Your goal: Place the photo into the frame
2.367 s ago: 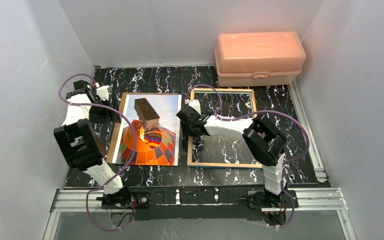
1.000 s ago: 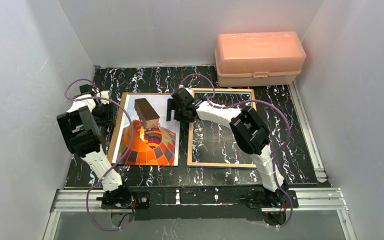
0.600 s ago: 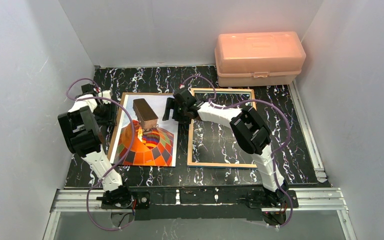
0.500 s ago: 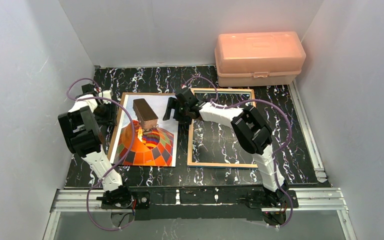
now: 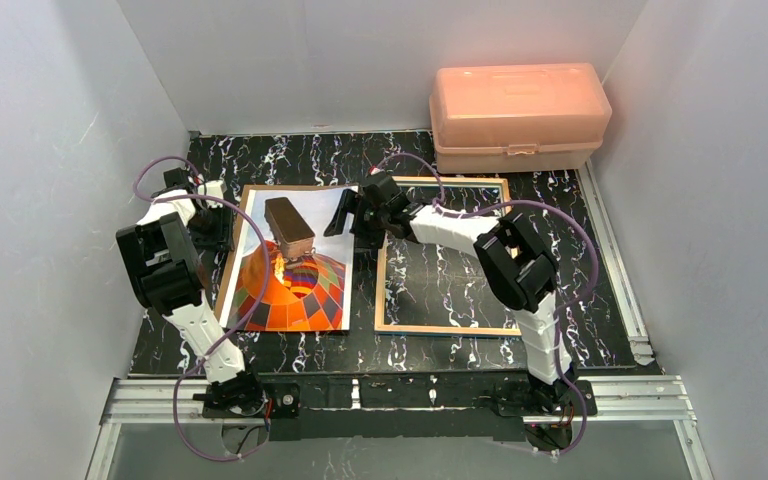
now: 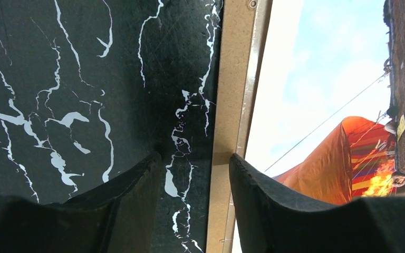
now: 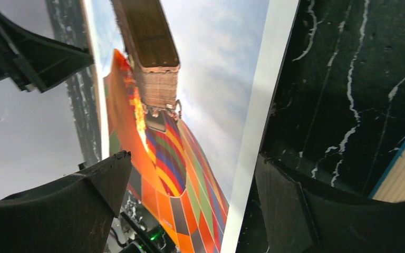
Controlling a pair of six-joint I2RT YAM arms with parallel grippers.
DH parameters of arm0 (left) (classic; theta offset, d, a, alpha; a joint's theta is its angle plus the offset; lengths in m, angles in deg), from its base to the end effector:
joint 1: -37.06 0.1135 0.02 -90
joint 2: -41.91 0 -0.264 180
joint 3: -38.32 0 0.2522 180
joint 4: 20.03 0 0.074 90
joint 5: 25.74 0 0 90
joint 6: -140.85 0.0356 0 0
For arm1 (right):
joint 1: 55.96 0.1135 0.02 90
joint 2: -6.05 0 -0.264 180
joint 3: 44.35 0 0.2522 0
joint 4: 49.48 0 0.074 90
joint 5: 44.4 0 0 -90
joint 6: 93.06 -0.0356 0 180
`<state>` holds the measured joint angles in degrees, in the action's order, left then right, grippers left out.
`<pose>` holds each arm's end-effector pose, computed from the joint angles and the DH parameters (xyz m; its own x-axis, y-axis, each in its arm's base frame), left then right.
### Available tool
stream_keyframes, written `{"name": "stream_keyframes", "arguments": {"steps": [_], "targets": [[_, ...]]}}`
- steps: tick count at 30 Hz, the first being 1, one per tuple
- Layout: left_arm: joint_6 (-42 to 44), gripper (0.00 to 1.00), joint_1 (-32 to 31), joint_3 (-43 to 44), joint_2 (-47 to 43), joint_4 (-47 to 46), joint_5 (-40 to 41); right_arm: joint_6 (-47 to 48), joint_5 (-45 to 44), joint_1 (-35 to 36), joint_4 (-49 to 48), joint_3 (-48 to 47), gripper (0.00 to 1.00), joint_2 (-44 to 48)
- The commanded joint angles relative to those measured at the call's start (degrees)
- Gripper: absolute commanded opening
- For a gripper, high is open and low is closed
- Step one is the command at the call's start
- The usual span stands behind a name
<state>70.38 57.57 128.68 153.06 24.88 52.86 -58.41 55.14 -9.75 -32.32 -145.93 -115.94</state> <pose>0.3732 0.1321 0.1710 -0.8939 0.0155 -0.4481 0.0335 0.9989 -0.0322 0.3298 0.3525 0.1829 -0.9003 0.2331 -0.3675 -0.1093 0.6962 0.7095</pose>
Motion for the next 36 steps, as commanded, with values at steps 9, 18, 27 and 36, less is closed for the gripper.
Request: {"name": "stream_keyframes", "arguments": {"steps": [9,18,27,36], "targets": [[0.4,0.46,-0.8,-2.6,0.6,3.6,-2.5,-2.4,6.7,0.4,-8.6,1.0,0.94,5.9],[0.3,0.45,-0.8,-2.6,0.6,3.6,-2.8,-8.0,14.9,0.4,-26.2,5.7,0.90,4.4],[0.2,0.44,-0.8,-2.4,0.1,4.0,-3.2,-10.3,19.0,0.7,-31.1,3.6,0.90,0.1],[0.4,0.43,-0.8,-2.1,-0.7,5.0,-3.8,-13.2,19.4,-0.8,-38.6,9.1,0.89,6.1]]}}
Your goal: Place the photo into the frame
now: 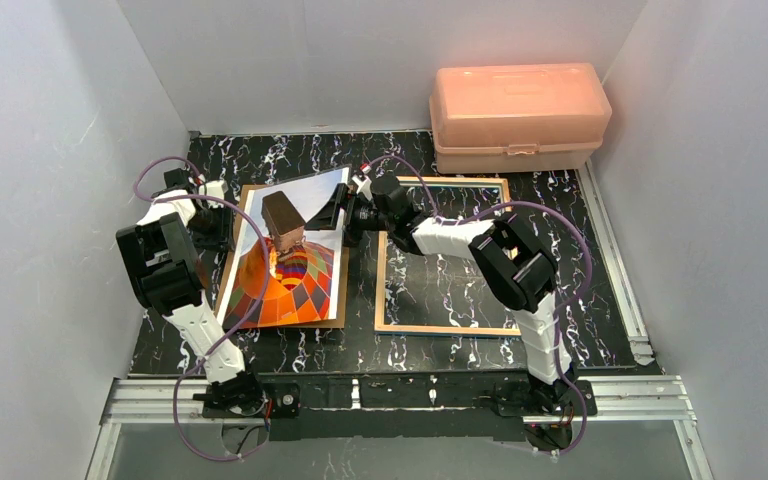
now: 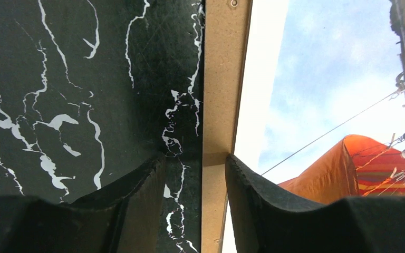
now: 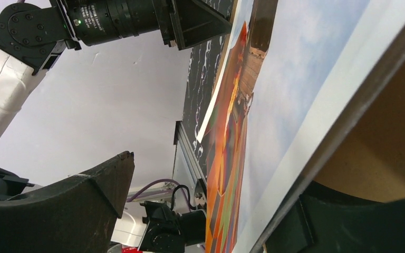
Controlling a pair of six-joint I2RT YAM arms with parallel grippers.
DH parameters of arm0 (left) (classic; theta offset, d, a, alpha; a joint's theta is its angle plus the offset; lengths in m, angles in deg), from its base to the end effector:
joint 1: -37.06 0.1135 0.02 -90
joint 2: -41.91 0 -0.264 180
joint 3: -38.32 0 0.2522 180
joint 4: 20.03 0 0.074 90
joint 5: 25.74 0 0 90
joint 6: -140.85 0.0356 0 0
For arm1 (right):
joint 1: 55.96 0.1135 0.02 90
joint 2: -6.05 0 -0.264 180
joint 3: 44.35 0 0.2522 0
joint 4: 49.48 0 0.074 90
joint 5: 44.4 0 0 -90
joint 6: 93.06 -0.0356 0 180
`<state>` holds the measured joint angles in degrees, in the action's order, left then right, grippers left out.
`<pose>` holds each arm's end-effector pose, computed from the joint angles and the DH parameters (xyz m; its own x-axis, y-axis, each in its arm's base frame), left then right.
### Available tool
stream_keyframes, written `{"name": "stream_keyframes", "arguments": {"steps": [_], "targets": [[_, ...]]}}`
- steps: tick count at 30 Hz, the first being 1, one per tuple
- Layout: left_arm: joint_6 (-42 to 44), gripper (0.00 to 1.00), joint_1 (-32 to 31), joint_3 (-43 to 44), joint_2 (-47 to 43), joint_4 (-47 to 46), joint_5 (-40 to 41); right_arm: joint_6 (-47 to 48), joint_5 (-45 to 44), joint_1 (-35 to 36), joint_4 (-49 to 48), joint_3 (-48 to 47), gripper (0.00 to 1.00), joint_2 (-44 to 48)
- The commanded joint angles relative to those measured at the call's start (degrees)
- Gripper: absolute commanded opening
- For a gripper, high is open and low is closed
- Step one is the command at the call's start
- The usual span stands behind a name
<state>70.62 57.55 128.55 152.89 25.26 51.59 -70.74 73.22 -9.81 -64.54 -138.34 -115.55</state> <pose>0.3723 0.1308 0.1713 -0.8929 0.0187 -0.4500 0.0467 0.9976 -0.0513 0.3240 0.3611 0.1985 -0.9383 0.2064 -0.2775 -0.2225 0.2541 0.9412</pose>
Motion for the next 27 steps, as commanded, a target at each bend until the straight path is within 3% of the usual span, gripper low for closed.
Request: {"name": "stream_keyframes", "arguments": {"steps": [1,9,16,22,27], "targets": [[0.1,0.42,-0.8,-1.9,-0.5,4.7,-2.6,-1.3,1.1,-0.8,-7.2,2.3,0.89,6.5],[0.1,0.40,-0.8,-1.4,-0.8,5.5,-3.2,-5.9,0.9,-1.8,-14.5,8.8,0.81,9.8],[0.1,0.39,-0.8,-0.7,-0.9,6.0,-3.6,-5.0,0.5,-2.7,-11.2,9.3,0.56,11.0],[0.1,0.39,-0.8,-0.3,-0.8,6.5,-3.7,-3.6,0.8,-3.5,-8.6,9.8,0.42,12.3],[-0.1,0.39,-0.8,1.0,-0.6,7.5,-4.2,2.8,-0.4,-5.2,1.3,8.2,0.26,15.8]]}}
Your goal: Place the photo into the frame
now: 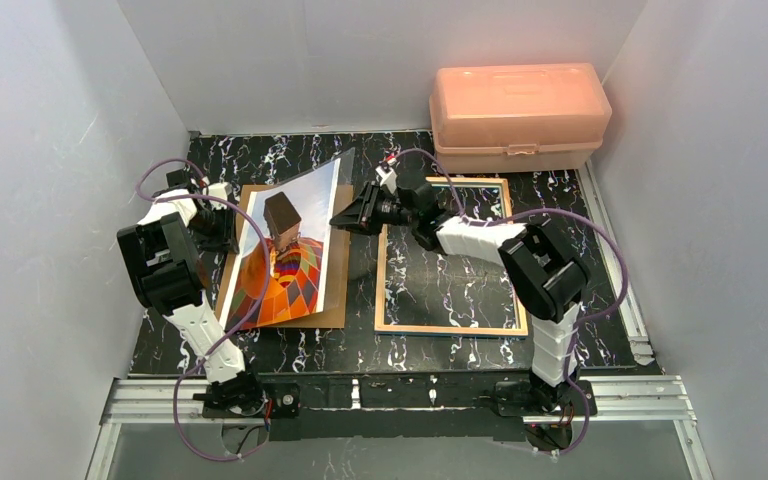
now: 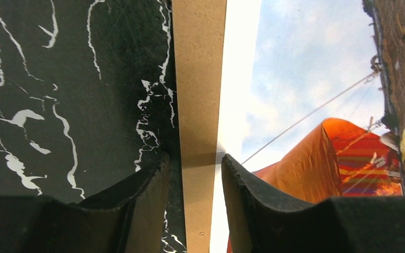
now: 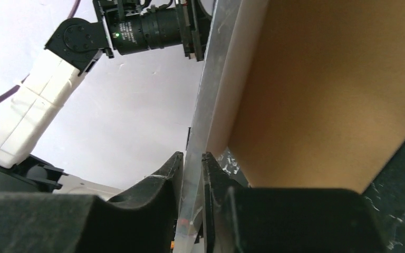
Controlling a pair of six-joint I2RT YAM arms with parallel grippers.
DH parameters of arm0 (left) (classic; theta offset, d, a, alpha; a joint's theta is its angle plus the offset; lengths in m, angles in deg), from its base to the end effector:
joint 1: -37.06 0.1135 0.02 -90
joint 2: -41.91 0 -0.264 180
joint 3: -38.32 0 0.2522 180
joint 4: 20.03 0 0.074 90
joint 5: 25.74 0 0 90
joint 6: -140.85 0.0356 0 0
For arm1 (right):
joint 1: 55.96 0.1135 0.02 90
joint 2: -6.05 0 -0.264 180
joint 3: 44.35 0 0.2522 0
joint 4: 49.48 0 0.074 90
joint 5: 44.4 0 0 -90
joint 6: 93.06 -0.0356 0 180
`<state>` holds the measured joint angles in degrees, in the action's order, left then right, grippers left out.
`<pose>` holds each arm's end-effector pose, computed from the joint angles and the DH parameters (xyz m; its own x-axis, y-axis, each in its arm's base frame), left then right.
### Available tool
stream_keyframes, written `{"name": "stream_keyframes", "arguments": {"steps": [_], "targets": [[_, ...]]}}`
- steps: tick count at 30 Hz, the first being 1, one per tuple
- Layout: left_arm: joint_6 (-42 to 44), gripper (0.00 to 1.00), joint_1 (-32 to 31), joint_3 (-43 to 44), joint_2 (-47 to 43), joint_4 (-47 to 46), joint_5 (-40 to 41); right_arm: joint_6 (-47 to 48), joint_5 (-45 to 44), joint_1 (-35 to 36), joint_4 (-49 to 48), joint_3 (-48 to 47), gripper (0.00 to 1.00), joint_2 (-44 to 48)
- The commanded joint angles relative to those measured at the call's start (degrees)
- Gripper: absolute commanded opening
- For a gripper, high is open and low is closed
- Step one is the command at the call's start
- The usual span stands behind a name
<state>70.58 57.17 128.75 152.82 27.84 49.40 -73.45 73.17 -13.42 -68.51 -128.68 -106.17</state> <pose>0.3698 0.1257 0.1711 -0.9037 0.0166 -0.4277 0.0655 0.9928 -0.0998 0.3182 0.3144 0.2237 -0.9201 0.2891 -0.2645 -0.2073 0.2135 0.9547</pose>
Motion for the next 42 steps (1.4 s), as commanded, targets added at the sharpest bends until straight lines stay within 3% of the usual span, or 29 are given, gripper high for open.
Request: {"name": "stream_keyframes", "arguments": {"steps": [1,10,17,24,36,42], "targets": [[-0.1,0.39,-0.4,1.0,-0.6,5.3,-2.1,6.7,-0.8,-1.9,7.3,-1.9,0.25,7.2],[-0.5,0.39,-0.4,1.5,-0.9,6.4,-3.5,15.3,-2.5,-2.7,21.3,-7.8,0.08,9.4],[-1.1,0.45,-0.8,3.6,-1.5,9.0,-5.8,27.2,-7.4,-4.1,43.3,-16.6,0.01,15.1],[-1.7,0.52,-2.0,5.9,-3.8,11.6,-7.5,33.9,-9.9,-7.7,57.5,-22.9,0.01,21.0],[-1.9,0.53,-4.5,3.7,-5.3,11.5,-6.6,42.3,-10.5,-17.2,76.5,-26.3,0.01,32.4],[-2.7,0.62,-7.9,7.5,-9.2,13.9,-5.0,44.6,-11.3,-19.5,83.1,-27.9,0.01,35.6]]}}
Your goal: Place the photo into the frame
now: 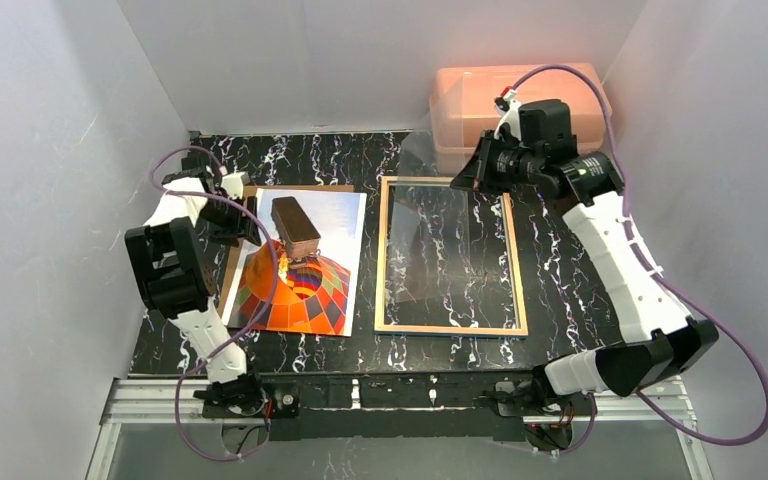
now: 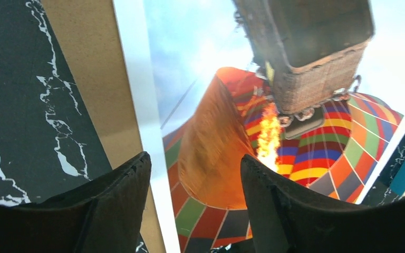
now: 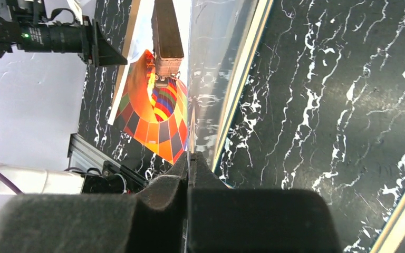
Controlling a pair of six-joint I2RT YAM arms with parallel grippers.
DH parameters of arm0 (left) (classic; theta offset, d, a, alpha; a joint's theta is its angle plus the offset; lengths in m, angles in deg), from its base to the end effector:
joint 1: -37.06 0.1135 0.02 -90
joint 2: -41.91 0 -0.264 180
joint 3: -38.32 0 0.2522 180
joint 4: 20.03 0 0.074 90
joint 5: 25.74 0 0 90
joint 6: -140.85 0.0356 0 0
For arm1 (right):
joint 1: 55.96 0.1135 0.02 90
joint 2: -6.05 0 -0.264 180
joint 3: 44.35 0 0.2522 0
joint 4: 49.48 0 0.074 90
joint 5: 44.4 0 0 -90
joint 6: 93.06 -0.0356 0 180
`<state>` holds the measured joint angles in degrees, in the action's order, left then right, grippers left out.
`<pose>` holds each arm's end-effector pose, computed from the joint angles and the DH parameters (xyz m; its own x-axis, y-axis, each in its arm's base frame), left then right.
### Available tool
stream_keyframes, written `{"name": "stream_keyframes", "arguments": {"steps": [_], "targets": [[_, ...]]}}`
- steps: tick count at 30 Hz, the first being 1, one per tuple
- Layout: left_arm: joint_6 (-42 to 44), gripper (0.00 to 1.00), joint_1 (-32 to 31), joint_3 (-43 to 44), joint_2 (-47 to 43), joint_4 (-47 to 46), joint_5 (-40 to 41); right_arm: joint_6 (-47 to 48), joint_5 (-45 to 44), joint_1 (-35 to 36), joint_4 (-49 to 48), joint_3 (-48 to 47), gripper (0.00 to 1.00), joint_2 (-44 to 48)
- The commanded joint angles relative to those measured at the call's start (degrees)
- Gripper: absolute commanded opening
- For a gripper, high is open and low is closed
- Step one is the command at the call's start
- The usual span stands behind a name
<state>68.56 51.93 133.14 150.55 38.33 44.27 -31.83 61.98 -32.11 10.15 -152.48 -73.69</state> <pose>0.3725 0.0863 0.2011 -0.9191 0.0517 -0.3905 0.1465 0.9651 -0.2169 0.2587 0.1254 0.4371 -0.7086 0.1916 -0.6791 -0.3051 0.7846 0.5397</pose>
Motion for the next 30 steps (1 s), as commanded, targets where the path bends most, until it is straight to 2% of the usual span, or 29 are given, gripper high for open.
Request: {"name": "stream_keyframes", "arguments": {"steps": [1,5,8,11,15,24,30], "targets": [[-0.7,0.63,-4.0,3.9,-7.9,3.9,1.0,3.3,-0.3,-0.8,5.5,-4.8,0.01,3.3],[-2.9,0.67,-11.9,7.3,-11.0,5.4,-0.1,4.9,-1.9,-1.1,10.0,-8.2,0.01,3.6],[-6.7,0.76,-19.7,8.3,-10.3,5.6,-4.0,5.8,-3.7,-1.4,13.8,-11.8,0.01,3.5],[-10.3,0.82,-27.1,6.6,-8.7,2.0,-4.9,6.0,-5.2,-1.5,17.4,-15.0,0.01,3.3],[-12.2,0.83,-35.0,5.2,-4.8,-2.5,-4.2,5.7,-7.8,-1.6,21.6,-15.6,0.01,4.9],[-19.9,0.80,-41.9,3.8,1.5,-13.4,-3.9,3.7,-12.4,-1.6,25.4,-14.3,0.01,8.7],[-20.8,0.75,-44.8,4.9,6.6,-15.1,-2.9,2.7,-12.5,-1.6,24.7,-12.4,0.01,9.3]]}}
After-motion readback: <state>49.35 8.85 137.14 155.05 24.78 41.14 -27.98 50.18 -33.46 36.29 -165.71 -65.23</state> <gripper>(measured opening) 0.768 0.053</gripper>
